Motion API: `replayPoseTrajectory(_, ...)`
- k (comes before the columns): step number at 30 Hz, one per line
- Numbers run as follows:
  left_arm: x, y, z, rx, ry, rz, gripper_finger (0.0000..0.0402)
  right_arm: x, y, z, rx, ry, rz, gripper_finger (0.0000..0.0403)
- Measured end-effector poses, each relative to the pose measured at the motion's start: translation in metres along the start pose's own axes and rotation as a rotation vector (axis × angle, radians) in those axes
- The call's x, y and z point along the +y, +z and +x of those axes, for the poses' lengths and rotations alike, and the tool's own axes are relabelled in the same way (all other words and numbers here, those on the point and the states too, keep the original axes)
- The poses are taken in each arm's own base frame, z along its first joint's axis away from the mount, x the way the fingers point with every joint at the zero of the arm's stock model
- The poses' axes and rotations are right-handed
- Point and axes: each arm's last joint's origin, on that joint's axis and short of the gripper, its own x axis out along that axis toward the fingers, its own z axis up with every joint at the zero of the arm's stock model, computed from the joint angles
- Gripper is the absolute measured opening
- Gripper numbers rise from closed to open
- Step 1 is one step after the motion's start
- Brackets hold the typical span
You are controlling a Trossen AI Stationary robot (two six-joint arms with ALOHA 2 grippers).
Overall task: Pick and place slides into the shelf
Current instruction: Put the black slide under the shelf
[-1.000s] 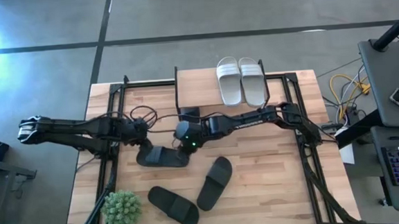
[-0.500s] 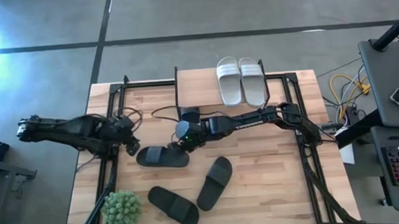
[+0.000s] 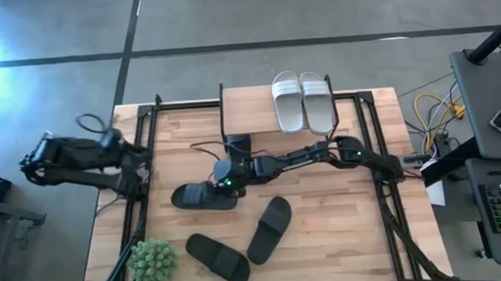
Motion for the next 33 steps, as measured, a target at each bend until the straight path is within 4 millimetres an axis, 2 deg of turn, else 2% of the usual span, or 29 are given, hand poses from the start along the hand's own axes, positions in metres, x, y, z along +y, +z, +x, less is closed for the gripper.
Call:
replayPoseTrajectory(6,0.015,0.000,-0.018,-0.130,-0.008,-0.071,0.0162,0.014,0.012,0.025,-0.017,0.068,-0.016,0.0229)
replayPoseTrajectory(12,0.018,-0.003,-0.018,-0.130,-0.008,-0.070,0.0162,0.013,0.021,0.057,0.025,0.090,-0.001,0.0221)
replayPoseTrajectory(15,0.019,-0.004,-0.017,-0.115,0.006,-0.059,0.0162,0.014,0.024,0.063,0.033,0.156,0.023,0.0200)
replayPoseTrajectory(23,0.020,-0.008,-0.014,-0.088,0.032,-0.039,0.0162,0.011,0.023,0.062,0.030,0.112,0.029,0.0080)
replayPoseTrajectory(27,0.021,-0.010,-0.013,-0.074,0.046,-0.028,0.0162,0.008,0.022,0.058,0.009,0.016,0.040,0.0023)
replayPoseTrajectory(30,0.021,-0.010,-0.013,-0.073,0.046,-0.028,0.0162,0.011,0.019,0.047,-0.048,-0.082,-0.005,0.0014)
replayPoseTrajectory(33,0.021,-0.010,-0.013,-0.073,0.046,-0.028,0.0162,0.019,0.011,0.026,-0.126,-0.210,-0.061,0.0013)
